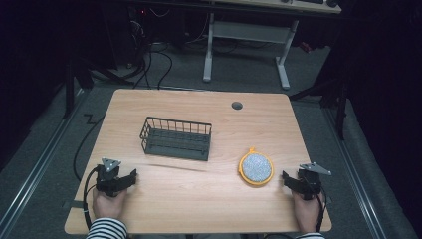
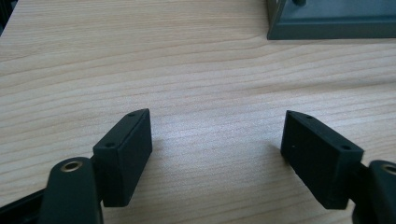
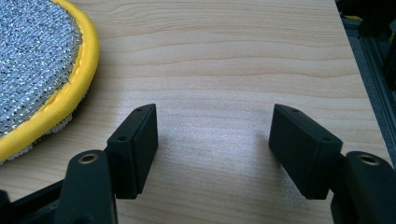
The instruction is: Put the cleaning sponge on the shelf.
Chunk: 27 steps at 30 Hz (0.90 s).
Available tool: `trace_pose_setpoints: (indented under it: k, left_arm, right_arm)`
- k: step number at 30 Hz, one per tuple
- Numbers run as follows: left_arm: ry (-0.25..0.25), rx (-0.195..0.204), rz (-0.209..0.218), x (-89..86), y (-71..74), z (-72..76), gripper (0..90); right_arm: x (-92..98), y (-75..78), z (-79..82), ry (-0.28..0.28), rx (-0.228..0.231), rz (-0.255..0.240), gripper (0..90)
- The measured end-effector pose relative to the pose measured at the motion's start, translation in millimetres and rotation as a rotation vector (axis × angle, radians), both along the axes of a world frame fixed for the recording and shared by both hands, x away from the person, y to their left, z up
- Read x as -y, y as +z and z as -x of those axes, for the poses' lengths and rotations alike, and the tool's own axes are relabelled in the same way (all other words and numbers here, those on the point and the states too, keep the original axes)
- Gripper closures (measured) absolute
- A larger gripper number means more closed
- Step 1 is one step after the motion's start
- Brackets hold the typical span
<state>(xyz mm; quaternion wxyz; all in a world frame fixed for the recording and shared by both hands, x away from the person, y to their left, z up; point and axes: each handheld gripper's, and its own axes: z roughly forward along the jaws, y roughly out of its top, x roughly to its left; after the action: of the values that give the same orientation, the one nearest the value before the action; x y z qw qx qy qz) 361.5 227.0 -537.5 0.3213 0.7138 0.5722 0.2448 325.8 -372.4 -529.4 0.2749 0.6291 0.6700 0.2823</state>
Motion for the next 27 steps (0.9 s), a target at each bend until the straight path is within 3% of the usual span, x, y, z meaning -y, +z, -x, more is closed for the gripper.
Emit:
trace_pose_setpoints:
  k: [11, 18, 23, 27]
  left_arm:
    - [-0.016, -0.006, -0.002, 0.3, 0.1, 0.4, 22.0]
    - [-0.012, -0.007, -0.004, -1.5, 1.2, 1.4, 27.2]
    - [-0.022, -0.016, 0.067, -6.1, 3.6, 2.6, 28.5]
    - [-0.051, -0.014, 0.079, -7.7, 10.4, 4.4, 29.4]
  right_arm:
    - [0.0, 0.0, 0.1, 0.002, 0.0, -0.002, 32.9]
    - [0.0, 0.0, 0.1, 0.002, 0.0, -0.001, 32.9]
    - [0.0, -0.1, 0.0, 0.007, 0.001, 0.001, 32.9]
    - [-0.1, -0.1, 0.0, 0.007, 0.001, 0.002, 32.9]
